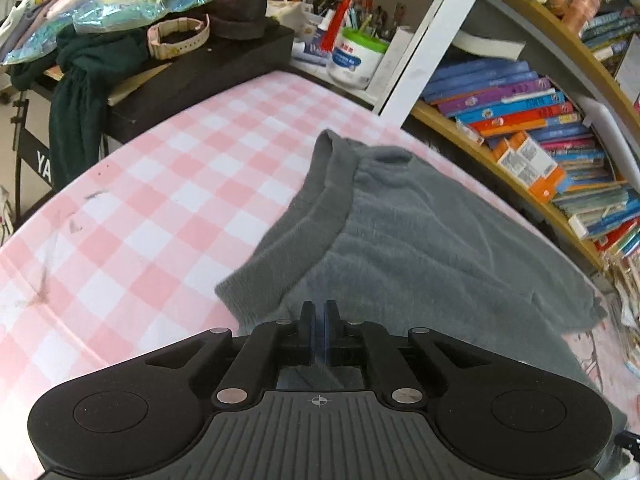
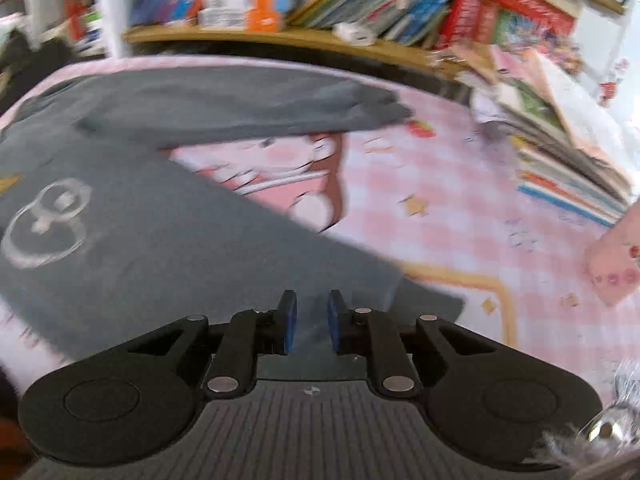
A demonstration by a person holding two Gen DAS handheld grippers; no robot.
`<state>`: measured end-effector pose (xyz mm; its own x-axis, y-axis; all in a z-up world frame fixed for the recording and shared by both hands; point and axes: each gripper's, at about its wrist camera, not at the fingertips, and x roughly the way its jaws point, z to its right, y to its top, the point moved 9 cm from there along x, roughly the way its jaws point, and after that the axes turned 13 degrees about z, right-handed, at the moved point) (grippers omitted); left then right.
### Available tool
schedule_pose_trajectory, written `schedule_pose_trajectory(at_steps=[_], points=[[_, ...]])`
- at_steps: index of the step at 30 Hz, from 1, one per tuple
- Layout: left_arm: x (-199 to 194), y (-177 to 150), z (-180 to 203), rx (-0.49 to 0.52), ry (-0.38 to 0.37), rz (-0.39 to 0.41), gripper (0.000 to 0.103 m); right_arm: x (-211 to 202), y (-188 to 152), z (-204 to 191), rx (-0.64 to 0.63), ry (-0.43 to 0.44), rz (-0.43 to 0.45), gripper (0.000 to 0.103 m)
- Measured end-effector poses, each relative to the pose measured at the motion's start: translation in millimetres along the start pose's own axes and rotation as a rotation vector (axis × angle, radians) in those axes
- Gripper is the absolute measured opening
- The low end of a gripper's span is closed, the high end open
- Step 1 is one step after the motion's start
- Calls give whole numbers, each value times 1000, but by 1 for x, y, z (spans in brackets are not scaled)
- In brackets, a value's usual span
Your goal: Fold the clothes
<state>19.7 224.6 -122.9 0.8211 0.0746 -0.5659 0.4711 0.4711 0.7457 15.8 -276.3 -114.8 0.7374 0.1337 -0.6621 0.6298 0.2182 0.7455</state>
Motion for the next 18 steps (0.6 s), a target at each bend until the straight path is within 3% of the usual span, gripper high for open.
schedule_pose_trajectory(at_steps=[2, 4, 7, 9, 11, 13, 15, 18], points=[[-2, -3, 3, -9, 4, 2, 5, -1, -11, -5, -28, 11, -32, 15], [-5, -4, 7, -14, -1, 9, 5, 3, -17, 9, -14, -37, -42, 16], [-10, -3, 10, -16, 10, 26, 5, 7, -19, 32, 25, -111, -40, 3], [-14, -3, 10, -21, 24, 38, 6, 8, -17, 40, 28, -142, -37, 2], [-20, -3, 7, -41, 53, 55, 14, 5, -16, 38, 32, -132, -24, 8], [-28, -3, 2, -57, 93, 80, 34, -3, -13, 27, 20, -94, 18, 15], [-34, -3, -4, -72, 124, 95, 41, -8, -13, 15, 0, -52, 39, 17], [-37, -5, -15, -99, 167, 87, 42, -11, -16, 0, -16, -1, 43, 17]])
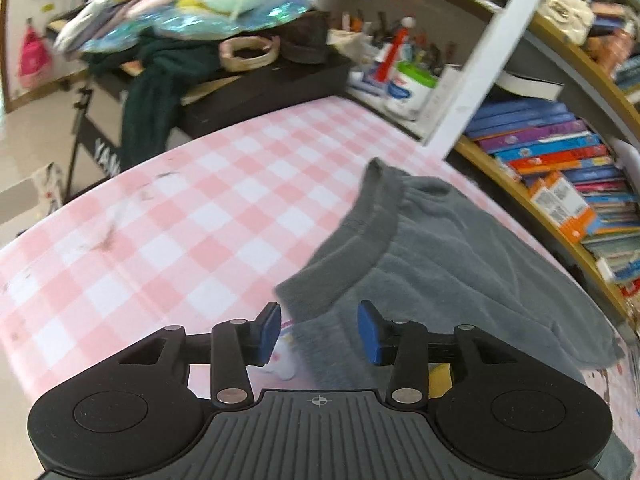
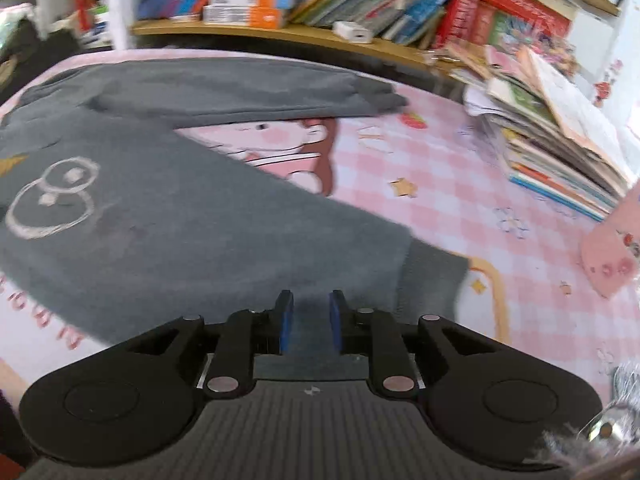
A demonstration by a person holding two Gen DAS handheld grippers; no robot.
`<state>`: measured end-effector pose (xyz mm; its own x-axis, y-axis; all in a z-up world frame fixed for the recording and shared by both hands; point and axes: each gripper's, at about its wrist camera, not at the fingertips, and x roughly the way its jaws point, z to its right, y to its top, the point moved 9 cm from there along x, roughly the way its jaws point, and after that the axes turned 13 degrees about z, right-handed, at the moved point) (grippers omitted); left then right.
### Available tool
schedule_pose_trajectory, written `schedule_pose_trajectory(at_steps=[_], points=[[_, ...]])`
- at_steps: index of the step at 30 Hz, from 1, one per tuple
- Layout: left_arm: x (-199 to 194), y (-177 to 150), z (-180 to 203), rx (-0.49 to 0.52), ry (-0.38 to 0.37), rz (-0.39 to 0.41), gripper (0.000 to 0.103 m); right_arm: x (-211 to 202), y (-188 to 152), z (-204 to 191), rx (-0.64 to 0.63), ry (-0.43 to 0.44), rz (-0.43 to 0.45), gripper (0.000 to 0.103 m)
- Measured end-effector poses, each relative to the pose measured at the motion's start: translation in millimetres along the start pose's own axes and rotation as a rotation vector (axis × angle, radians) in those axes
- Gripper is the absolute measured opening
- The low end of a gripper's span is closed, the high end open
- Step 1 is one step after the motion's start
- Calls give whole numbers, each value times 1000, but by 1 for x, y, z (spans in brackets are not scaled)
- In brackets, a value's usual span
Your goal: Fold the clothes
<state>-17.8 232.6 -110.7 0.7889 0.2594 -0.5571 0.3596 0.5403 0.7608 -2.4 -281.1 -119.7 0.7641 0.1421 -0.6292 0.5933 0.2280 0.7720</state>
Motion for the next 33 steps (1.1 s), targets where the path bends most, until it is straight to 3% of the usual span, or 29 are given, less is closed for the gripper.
schedule_pose_trajectory(at_steps=[5, 14, 16, 18, 23, 29, 33], points=[[11, 1, -9, -52, 22, -13, 42, 0, -9, -11, -8, 23, -13, 20], [35, -2, -16, -244, -5, -40, 35, -3, -16, -7, 65, -45, -22, 25], [38, -1, -20, -289, -22, -56, 19, -3, -16, -7, 87, -69, -30, 25], [39, 3, -26, -330, -51, -53, 11, -3, -15, -8, 92, -90, -35, 25], [29, 23, -34, -285, -92, -7, 9, -1, -13, -18, 128, -107, -43, 25], [27, 19, -48, -231, -92, -57, 10, -1, -11, -29, 124, -150, -42, 26], [27, 16, -50, -181, -108, -89, 16, -2, -13, -27, 160, -185, -37, 30]])
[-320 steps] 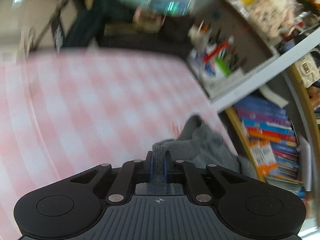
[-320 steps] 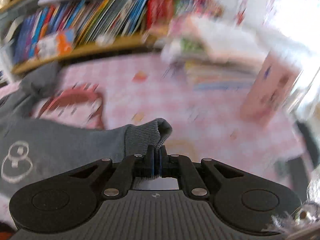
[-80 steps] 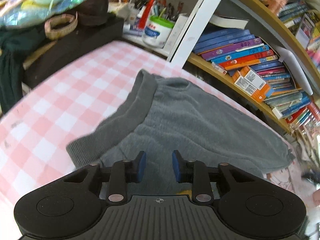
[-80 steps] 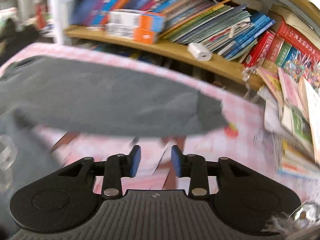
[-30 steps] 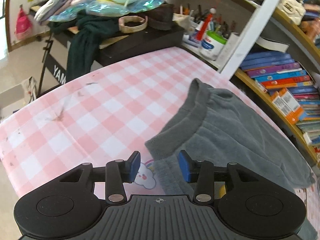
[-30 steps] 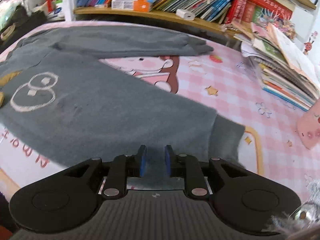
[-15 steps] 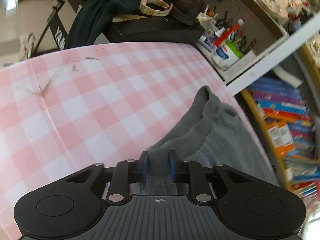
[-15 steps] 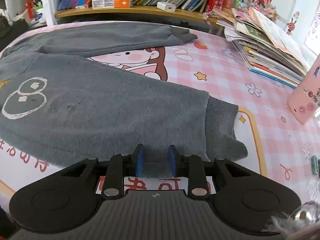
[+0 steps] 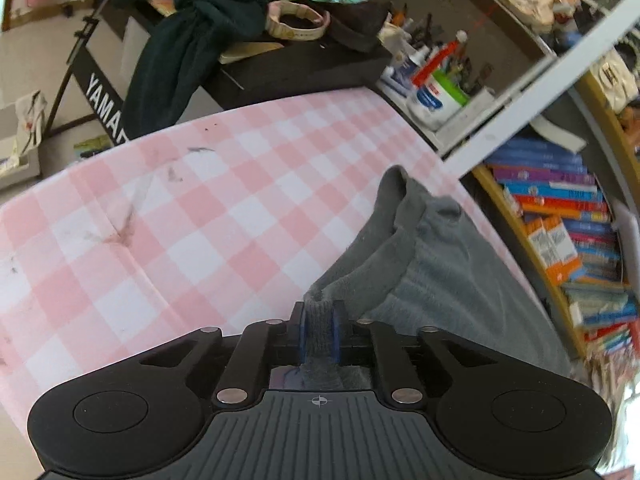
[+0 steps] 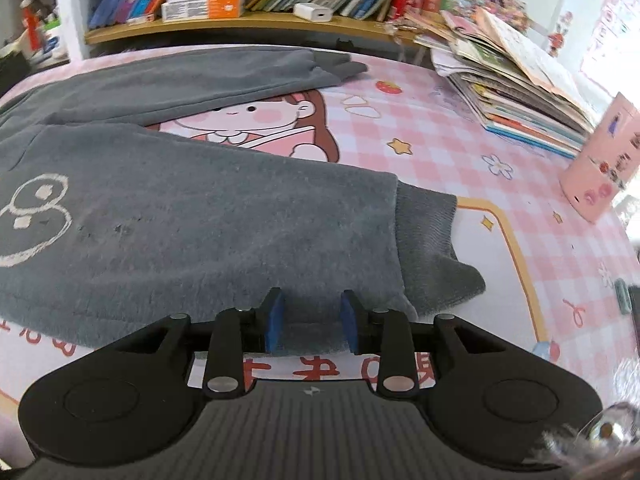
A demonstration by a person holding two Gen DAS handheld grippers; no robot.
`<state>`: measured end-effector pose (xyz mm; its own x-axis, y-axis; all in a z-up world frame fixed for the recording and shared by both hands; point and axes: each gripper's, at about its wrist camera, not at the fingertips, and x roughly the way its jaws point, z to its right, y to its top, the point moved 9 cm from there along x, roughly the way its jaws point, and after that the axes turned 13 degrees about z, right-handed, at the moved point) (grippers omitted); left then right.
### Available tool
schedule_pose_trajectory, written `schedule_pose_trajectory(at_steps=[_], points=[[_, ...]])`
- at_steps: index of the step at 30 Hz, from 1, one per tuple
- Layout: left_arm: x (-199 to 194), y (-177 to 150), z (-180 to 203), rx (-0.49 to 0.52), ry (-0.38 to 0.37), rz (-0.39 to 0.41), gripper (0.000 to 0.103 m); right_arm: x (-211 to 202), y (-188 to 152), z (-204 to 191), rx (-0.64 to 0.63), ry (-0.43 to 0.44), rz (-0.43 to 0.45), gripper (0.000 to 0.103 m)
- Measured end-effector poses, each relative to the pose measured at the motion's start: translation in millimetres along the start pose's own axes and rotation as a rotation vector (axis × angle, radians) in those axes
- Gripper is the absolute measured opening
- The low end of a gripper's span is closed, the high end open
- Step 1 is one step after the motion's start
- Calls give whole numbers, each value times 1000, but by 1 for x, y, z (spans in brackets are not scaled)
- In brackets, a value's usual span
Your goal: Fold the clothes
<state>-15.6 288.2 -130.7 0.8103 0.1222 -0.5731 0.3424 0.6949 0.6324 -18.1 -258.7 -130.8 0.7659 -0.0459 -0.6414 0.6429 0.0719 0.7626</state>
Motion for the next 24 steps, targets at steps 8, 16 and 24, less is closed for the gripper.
schedule_pose_trajectory(at_steps=[8, 16, 24], points=[[-27, 12, 17, 195, -40, 31, 18, -3, -1, -3, 17, -47, 1, 31], [-19, -29, 64, 390, -219, -71, 18, -4, -2, 6, 3, -113, -17, 33], [-6, -48, 51, 370, -179, -135, 18, -5, -5, 19, 39, -145, -19, 35]])
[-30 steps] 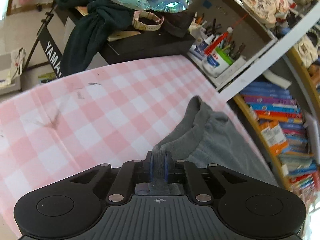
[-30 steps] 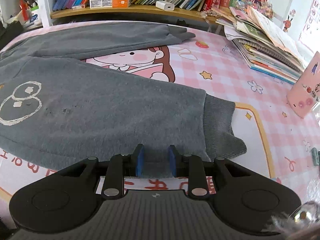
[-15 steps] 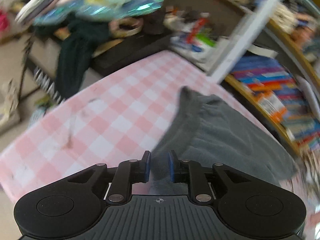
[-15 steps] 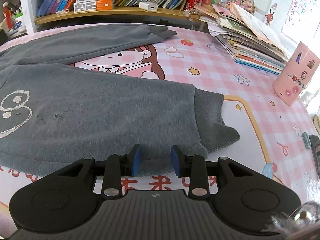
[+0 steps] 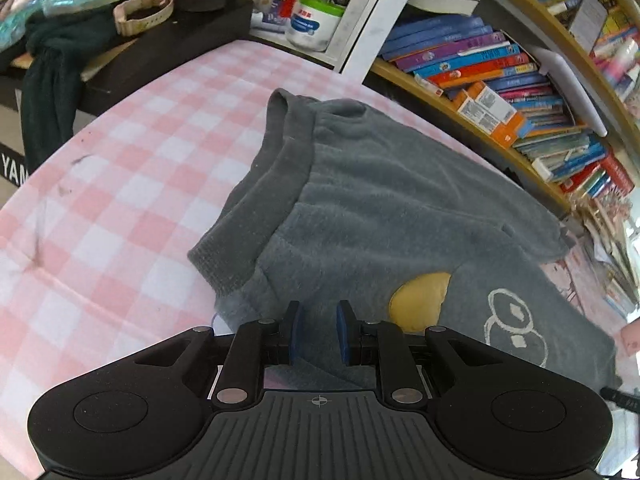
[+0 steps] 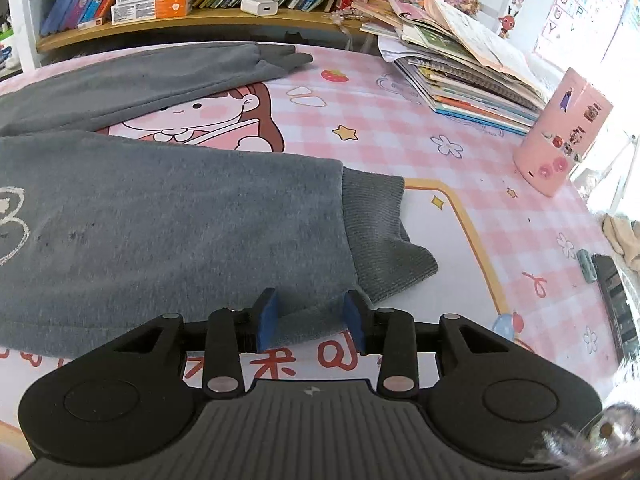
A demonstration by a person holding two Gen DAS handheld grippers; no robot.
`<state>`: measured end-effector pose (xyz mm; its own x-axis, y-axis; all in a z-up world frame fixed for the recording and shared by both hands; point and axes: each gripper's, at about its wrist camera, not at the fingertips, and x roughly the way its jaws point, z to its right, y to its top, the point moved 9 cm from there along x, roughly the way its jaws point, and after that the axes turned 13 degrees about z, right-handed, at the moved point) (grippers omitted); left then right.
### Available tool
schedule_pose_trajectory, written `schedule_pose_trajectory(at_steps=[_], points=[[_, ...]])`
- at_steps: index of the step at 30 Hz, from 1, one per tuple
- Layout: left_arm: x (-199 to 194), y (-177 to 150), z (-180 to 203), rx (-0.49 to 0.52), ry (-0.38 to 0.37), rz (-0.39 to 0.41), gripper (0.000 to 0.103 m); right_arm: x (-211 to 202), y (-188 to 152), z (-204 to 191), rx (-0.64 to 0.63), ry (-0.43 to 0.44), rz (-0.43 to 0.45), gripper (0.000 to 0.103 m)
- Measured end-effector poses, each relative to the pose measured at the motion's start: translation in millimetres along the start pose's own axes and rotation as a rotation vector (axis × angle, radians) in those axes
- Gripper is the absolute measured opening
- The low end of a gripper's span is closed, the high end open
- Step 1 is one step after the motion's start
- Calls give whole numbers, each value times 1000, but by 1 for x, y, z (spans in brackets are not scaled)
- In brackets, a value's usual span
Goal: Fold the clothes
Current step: 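Open both tools and release the folded sweatshirt onto the mat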
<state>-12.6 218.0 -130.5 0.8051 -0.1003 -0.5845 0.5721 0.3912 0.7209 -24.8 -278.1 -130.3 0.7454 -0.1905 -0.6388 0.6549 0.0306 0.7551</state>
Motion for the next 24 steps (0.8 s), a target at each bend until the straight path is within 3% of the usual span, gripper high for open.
schedule_pose_trajectory(at_steps=[2, 9, 16, 19, 24], points=[[-2, 0, 1, 7, 1, 0, 19, -1, 0, -1, 2, -4, -1, 35], [-16, 5, 15, 90, -16, 24, 33, -14, -2, -10, 65, 30, 0, 38], [-28, 7, 34, 171, -43, 49, 55, -41, 0, -37, 65, 94, 39, 42], [-31, 3, 45, 209, -59, 59, 63, -53, 2, -47, 59, 114, 59, 47], [-32, -7, 57, 267, -91, 45, 67, -70, 0, -61, 46, 135, 84, 60]])
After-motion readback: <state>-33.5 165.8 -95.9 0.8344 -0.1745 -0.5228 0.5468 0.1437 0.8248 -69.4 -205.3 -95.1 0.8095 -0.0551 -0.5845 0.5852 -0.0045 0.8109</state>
